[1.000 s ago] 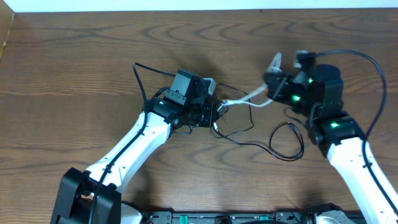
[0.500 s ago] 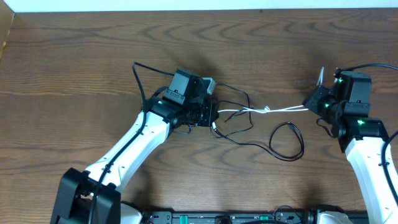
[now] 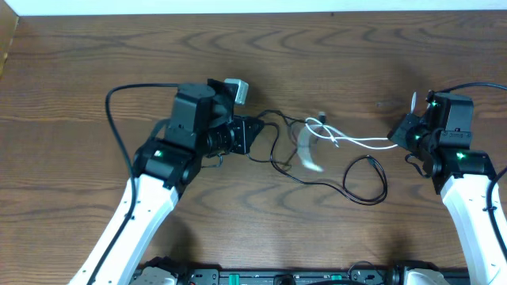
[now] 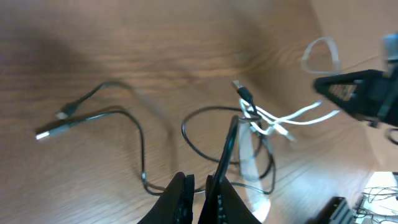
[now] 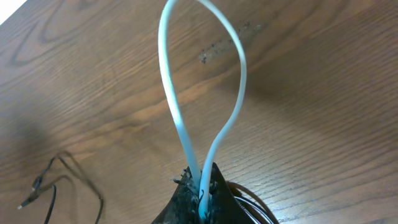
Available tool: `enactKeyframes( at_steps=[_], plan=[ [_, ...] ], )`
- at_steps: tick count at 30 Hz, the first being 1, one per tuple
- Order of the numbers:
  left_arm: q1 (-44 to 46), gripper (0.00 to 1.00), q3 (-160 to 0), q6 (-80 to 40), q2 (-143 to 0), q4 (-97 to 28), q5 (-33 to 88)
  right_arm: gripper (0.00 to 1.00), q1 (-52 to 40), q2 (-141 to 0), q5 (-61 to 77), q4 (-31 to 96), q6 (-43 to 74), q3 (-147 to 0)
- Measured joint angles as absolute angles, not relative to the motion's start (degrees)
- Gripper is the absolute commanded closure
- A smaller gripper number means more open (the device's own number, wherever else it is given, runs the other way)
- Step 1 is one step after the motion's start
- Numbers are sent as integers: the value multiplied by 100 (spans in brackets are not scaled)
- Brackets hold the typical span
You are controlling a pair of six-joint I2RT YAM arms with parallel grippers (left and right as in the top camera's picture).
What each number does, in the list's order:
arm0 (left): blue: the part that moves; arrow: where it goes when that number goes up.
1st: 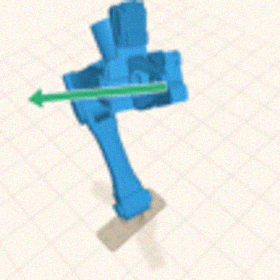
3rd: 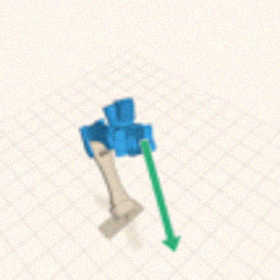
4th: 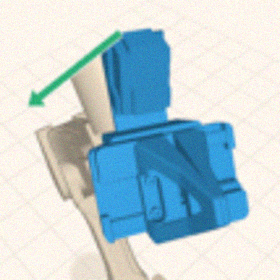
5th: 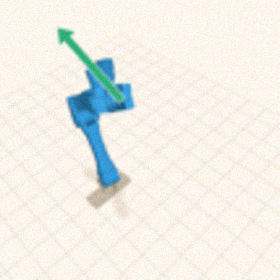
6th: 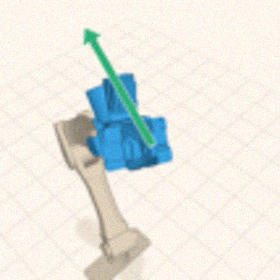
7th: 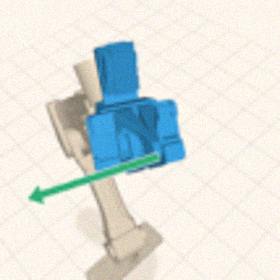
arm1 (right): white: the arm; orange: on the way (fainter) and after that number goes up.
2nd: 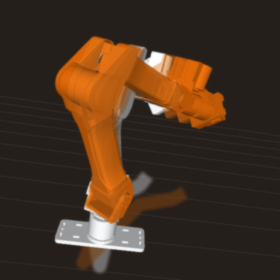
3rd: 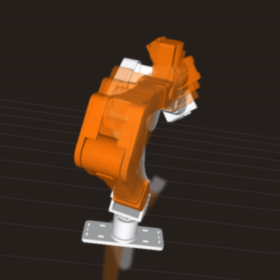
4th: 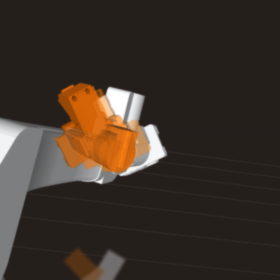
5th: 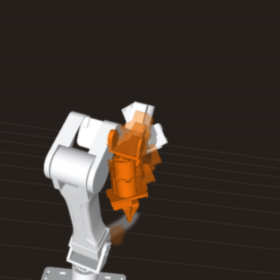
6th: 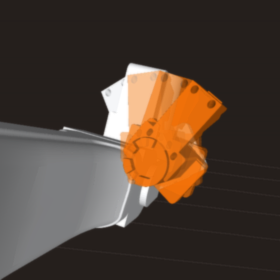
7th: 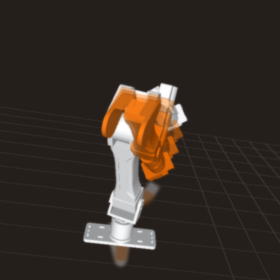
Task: Untangle cables
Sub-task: 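Carry the white cable off to the right edge with the right gripper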
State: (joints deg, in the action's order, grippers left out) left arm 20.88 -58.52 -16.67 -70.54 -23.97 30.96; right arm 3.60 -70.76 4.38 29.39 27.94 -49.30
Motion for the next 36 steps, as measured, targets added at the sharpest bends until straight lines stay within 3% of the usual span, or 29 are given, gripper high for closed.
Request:
enactKeyframes(
  at_steps=[12,23,29,36],
  plan=[
    [1811,87,-5852,-1669,-6626,-2340,3216,99,360,-7076,23,3232,2530,-4930],
    [-224,87,-5852,-1706,-5725,-2440,3087,99,943,-7076,-2279,3948,3131,-4932],
    [-1015,87,-5852,-2073,-5621,-2482,3127,99,1487,-7076,-2226,3870,3288,-4932],
    [-1031,88,-5852,-2259,-5850,-2495,3590,99,1597,-7076,-1168,3006,3124,-4932]
  ],
)
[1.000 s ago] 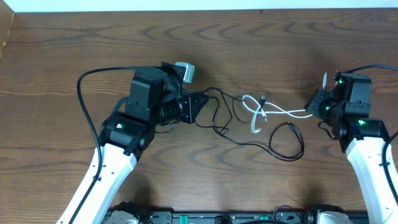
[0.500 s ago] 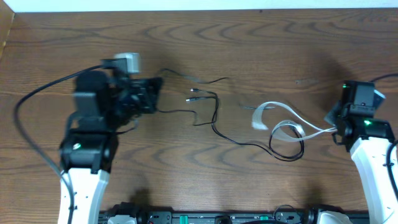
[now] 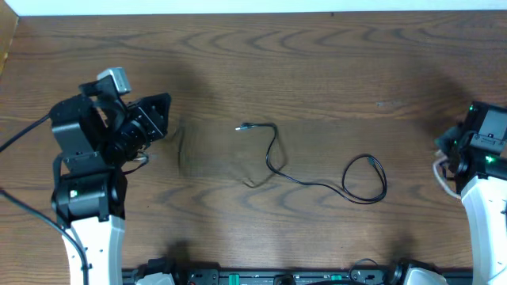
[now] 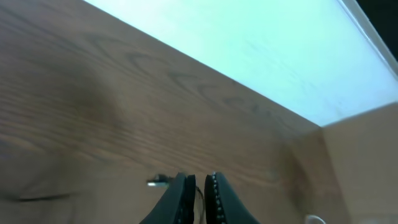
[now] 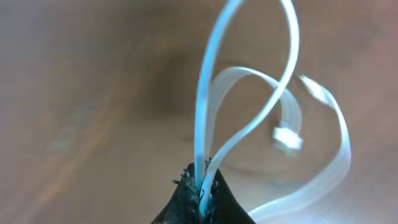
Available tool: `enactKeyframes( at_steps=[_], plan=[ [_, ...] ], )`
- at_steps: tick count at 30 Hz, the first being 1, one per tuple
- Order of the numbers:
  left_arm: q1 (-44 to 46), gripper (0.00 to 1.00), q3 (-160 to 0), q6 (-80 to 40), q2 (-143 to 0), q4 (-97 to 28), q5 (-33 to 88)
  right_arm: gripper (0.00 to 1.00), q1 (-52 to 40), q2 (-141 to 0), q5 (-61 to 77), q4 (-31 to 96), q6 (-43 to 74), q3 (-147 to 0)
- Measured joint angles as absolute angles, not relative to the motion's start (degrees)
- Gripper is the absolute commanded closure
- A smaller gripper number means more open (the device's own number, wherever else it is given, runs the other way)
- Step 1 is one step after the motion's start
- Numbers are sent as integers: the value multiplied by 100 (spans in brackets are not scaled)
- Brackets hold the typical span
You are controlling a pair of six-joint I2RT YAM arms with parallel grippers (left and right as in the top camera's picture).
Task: Untangle cables
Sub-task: 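Carry the white cable off to the right edge with the right gripper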
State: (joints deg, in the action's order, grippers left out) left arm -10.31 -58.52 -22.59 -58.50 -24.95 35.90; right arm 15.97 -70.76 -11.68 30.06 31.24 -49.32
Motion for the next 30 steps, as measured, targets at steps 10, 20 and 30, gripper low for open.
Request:
enactKeyframes(
  at_steps=[10,20,30],
  plan=[
    [-5,88,-5852,-2265,-6484,-2508,4045,99,1594,-7076,764,1754,1796,-4941],
    [1162,88,-5852,-2161,-7164,-2528,4023,99,1761,-7078,-587,2421,1055,-5826],
    [1793,79,-5852,-2062,-7669,-3085,2637,37,2497,-7076,-2180,2093,980,-6219]
  ],
)
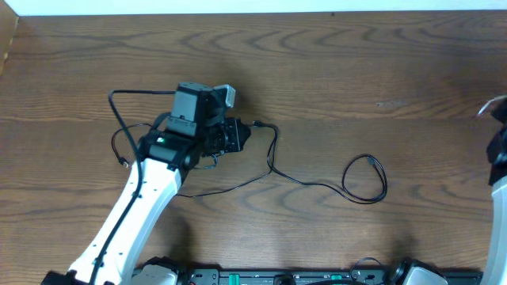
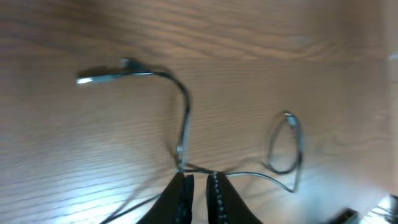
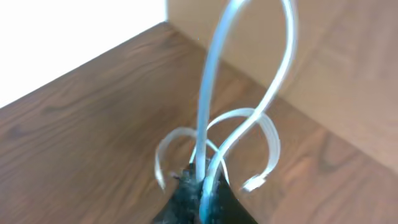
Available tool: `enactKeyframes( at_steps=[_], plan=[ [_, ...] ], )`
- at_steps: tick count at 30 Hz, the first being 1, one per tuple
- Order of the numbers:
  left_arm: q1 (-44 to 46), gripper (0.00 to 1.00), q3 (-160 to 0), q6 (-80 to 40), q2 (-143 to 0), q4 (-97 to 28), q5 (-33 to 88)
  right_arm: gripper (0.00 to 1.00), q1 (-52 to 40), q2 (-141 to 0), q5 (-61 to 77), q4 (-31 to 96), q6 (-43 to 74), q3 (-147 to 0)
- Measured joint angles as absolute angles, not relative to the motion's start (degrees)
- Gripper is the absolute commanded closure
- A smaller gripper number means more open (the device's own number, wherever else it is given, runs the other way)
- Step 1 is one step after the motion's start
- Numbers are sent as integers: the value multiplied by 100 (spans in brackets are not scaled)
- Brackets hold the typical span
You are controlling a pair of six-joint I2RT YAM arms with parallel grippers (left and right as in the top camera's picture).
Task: Untangle cables
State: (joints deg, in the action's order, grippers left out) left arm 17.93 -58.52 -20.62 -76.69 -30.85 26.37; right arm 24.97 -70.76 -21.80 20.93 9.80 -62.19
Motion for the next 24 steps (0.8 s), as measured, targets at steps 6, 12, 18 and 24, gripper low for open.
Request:
enactKeyframes(
  at_steps=[6,12,18,24],
  plan=[
    [1992,63,-5852,-2053,-7964,-3087,2296,1,2641,-7076,-1732,2202,939,-6219],
    [2307,64,-5852,-2053,-8420,-3087,2202,1,2635,-7078,121,2812,937,-6219],
    [2650,63,-5852,-2053,-8895,-3037,2185,1,2438,-7078,1796,3601,867,-6219],
    [2917,63,-5852,-2056,-9290,-2696,1911,2,2001,-7105,2484,4187,674,-6219]
  ],
)
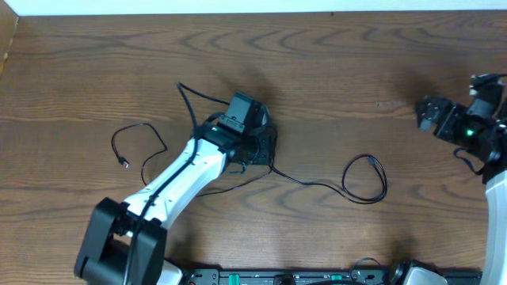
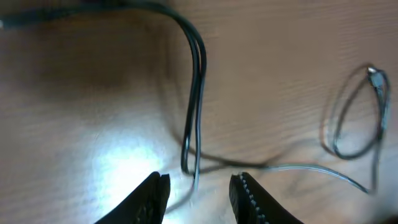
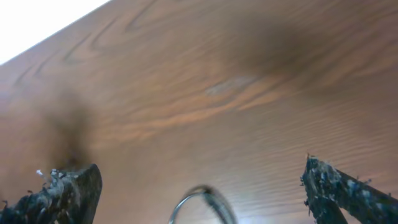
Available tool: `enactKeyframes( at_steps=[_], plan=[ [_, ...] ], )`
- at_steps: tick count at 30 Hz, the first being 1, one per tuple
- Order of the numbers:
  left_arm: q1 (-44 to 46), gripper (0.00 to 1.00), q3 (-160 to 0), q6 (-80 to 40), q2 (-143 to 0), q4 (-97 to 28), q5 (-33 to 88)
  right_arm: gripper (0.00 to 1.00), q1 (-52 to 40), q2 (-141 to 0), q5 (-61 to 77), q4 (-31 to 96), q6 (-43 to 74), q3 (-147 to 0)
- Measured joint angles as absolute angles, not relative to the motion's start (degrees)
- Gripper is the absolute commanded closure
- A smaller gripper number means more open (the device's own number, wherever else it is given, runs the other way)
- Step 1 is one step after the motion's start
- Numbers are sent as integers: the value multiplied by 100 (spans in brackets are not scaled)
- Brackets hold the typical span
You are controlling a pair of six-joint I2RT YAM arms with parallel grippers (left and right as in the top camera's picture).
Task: Untangle cables
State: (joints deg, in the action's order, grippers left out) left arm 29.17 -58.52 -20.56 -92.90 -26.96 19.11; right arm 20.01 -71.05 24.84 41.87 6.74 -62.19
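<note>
A black cable [image 1: 317, 187] lies mid-table and ends in a loop [image 1: 366, 179] toward the right. My left gripper [image 1: 264, 147] hovers open over the cable's left bend. In the left wrist view a doubled black strand [image 2: 198, 93] runs down between its spread fingers [image 2: 244, 190], and the left gripper [image 2: 198, 182] holds nothing. A second thin black cable [image 1: 131, 144] curls on the left of the table. My right gripper [image 1: 426, 112] stands wide open at the right; the right wrist view shows the right gripper [image 3: 199, 180] empty, with a blurred loop [image 3: 202, 202] low between the fingers. No white cable is in view.
The table is dark wood [image 1: 333, 63]. Its back edge meets a white wall [image 1: 253, 6]. My left arm [image 1: 182, 182] stretches diagonally from the front left to the middle.
The left gripper was shut just left of the centre cable's end and is now open over its bend. The right gripper held the white cable at the right edge; it is now open and the white cable is gone.
First the left gripper was shut in the tangle at centre while the right pulled the white cable taut. Then the arms stood far apart, and one black cable was left mid-table. Later the left returned to centre, still shut. Now both are open and empty.
</note>
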Motion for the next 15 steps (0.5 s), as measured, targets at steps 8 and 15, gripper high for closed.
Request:
enactKeyframes(
  at_steps=[8,15],
  plan=[
    [3173,63,-5852,-2053,-9963,-2233,1396,5,1367,-7185,2676,4316,600,-6219],
    [3393,92,-5852,-2073,-10232,-1782,1406,6,958,-7185,2676,4351,580,-6219]
  ],
)
